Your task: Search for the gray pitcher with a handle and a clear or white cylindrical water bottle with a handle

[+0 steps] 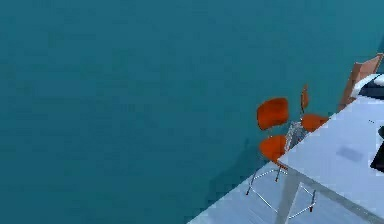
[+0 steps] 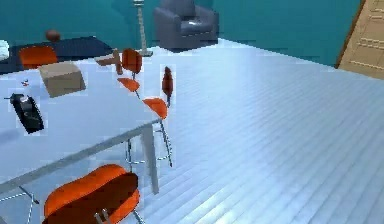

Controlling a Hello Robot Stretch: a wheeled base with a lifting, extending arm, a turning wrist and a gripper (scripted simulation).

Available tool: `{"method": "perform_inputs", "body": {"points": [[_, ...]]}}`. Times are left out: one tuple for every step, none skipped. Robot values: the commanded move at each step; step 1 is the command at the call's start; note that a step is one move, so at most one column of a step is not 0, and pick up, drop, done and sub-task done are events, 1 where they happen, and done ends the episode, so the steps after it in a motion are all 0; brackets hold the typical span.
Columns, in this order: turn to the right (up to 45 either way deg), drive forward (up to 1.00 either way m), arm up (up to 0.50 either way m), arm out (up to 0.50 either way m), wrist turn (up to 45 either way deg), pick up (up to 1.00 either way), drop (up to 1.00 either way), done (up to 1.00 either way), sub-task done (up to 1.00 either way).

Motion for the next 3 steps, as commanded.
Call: {"method": "perform_inputs", "body": {"points": [[0.0,0.40,0.00,0.00,0.0,0.00,0.00,0.00,0.00],[39.0,0.00,0.00,0.00,0.0,0.00,0.00,0.00,0.00],[0.0,0.00,0.00,0.00,0.0,0.00,0.00,1.00,0.00]]}}
